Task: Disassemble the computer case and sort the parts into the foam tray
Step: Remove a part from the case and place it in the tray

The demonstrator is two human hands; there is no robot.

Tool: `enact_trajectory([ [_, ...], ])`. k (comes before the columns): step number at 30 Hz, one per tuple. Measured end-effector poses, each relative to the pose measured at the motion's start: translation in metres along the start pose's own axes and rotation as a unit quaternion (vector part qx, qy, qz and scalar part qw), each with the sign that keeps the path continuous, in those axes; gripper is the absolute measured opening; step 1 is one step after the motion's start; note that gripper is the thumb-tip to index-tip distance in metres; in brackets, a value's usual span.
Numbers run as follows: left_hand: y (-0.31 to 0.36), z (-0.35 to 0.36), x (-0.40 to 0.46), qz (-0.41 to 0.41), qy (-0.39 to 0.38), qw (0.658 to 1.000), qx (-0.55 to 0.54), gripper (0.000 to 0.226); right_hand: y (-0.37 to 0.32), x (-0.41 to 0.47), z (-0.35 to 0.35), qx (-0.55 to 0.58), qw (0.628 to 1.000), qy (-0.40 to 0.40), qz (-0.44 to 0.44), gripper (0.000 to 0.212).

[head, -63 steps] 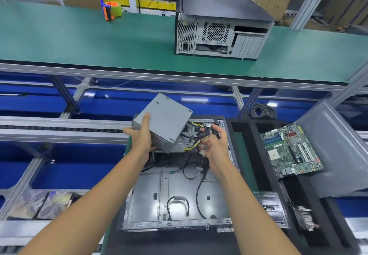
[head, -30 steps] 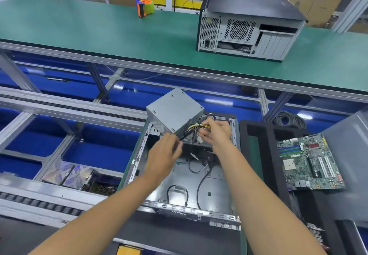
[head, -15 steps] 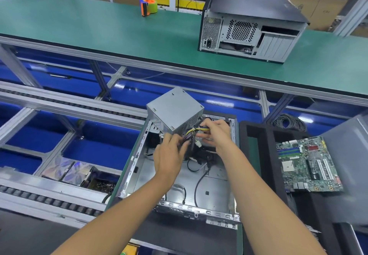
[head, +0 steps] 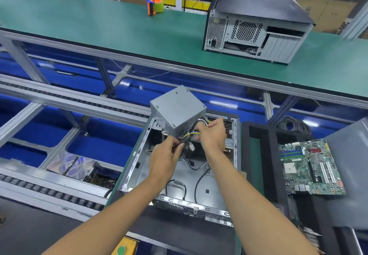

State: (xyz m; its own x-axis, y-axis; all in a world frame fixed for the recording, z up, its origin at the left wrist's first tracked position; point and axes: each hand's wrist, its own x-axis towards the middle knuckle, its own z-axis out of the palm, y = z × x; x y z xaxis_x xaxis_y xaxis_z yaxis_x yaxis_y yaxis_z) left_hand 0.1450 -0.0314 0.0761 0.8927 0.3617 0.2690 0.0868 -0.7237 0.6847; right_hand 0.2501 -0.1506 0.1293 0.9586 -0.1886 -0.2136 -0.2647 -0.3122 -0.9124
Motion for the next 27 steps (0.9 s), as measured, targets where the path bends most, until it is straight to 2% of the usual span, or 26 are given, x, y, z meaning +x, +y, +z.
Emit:
enact_trajectory([
  [3,0.000,0.007,-0.008,0.037,-0.033,0.999,-0.016,0.018,0.005,-0.012,0.009,0.036,0.999,0.016,0.024,0.037],
  [5,0.002,0.013,-0.012,0.054,-0.019,0.998,0.039,0.018,0.006,-0.015,0.015,0.078,0.996,0.018,0.039,0.040],
  [8,0.009,0.024,-0.019,0.015,0.005,0.996,0.086,0.018,0.007,-0.017,0.020,0.093,0.994,0.021,0.045,0.041],
  [11,0.014,0.032,-0.021,-0.014,-0.021,0.993,0.116,0.019,0.013,-0.023,0.024,0.100,0.992,0.015,0.071,0.044],
  [15,0.017,0.033,-0.015,-0.007,-0.075,0.981,0.177,0.015,0.021,-0.028,0.025,0.167,0.978,-0.002,0.126,0.040],
  [19,0.018,0.044,-0.016,-0.011,-0.141,0.973,0.180,0.022,0.023,-0.021,0.017,0.202,0.964,-0.030,0.169,0.035],
  [22,0.008,0.054,-0.019,-0.026,-0.217,0.965,0.144,0.048,0.030,-0.011,0.009,0.229,0.948,-0.073,0.209,0.018],
  [23,0.003,0.054,-0.019,-0.047,-0.239,0.964,0.105,0.050,0.033,-0.007,0.006,0.240,0.942,-0.082,0.222,0.012],
  [25,-0.008,0.052,-0.012,-0.116,-0.241,0.963,-0.010,0.041,0.040,0.001,-0.001,0.244,0.934,-0.090,0.243,0.009],
  [27,-0.013,0.047,-0.004,-0.193,-0.210,0.952,-0.111,0.033,0.046,0.008,-0.004,0.239,0.934,-0.098,0.248,0.012],
])
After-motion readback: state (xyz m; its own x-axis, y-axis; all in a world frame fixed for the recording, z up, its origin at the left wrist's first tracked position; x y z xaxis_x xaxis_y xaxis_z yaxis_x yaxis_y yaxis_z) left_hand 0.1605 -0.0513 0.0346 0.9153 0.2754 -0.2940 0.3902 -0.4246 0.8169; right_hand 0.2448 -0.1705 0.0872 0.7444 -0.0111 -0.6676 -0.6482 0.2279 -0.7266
